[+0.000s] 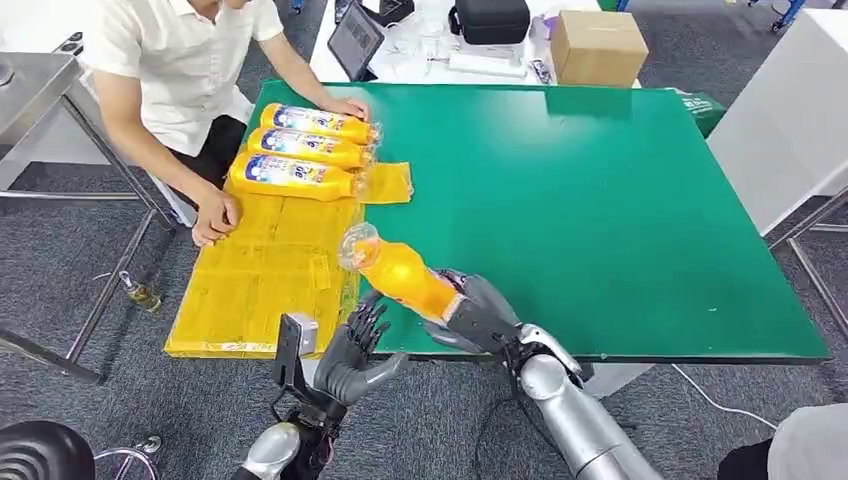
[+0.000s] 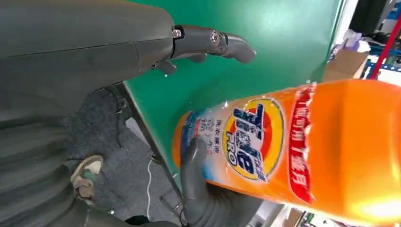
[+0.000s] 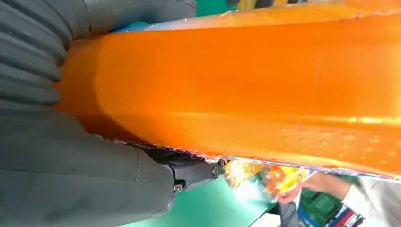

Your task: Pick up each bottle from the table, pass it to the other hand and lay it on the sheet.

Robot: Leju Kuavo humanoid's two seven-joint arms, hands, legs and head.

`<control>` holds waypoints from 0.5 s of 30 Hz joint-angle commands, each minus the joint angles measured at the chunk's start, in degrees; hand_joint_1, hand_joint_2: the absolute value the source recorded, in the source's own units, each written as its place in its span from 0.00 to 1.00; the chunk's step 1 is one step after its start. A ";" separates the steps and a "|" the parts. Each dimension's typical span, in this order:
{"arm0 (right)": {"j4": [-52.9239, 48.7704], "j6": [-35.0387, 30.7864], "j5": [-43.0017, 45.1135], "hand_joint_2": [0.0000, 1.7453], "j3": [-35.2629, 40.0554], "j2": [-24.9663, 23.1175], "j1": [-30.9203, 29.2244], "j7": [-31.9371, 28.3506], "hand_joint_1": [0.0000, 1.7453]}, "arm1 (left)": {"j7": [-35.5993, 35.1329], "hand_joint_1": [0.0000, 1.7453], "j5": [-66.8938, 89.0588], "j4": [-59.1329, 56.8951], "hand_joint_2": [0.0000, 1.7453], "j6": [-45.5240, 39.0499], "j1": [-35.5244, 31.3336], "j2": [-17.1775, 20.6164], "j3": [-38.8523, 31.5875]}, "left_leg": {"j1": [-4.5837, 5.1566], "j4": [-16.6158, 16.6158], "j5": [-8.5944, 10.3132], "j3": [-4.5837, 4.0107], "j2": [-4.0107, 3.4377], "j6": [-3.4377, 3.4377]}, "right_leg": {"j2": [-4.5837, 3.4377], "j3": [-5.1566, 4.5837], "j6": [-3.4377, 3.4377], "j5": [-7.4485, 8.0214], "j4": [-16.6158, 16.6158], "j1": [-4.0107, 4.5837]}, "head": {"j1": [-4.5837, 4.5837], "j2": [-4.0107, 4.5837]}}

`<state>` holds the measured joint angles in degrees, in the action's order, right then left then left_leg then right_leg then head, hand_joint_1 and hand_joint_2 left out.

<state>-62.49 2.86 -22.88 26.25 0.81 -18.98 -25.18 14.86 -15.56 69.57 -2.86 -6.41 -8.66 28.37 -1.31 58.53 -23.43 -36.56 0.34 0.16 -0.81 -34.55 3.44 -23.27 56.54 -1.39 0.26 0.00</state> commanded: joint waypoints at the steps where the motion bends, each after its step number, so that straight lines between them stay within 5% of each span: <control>1: 0.88 0.05 -0.12 1.00 9.25 -1.51 -2.30 0.12 0.75 | 1.15 0.00 -1.46 -2.39 1.00 -0.52 -3.29 0.07 2.43 | -0.03 -0.04 -0.07 0.20 -0.07 -0.05 | 0.04 0.16 -0.21 -0.08 0.00 0.07 | 0.00 0.00; 15: 2.78 -2.34 -1.00 1.00 16.94 -1.77 -2.53 1.62 0.75 | 7.15 0.00 6.78 4.58 1.00 -9.66 -2.87 -0.87 3.97 | -0.07 -0.02 -0.05 0.09 0.03 -0.07 | 0.13 0.12 -0.16 -0.08 -0.02 0.09 | 0.00 0.00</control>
<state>-62.60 1.07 -22.84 36.81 -1.11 -19.91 -24.50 21.53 -9.29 74.12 -10.45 -7.03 -9.03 30.64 -1.34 58.52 -23.42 -36.64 0.34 0.16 -0.78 -34.63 3.43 -23.27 56.55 -1.37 0.26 0.00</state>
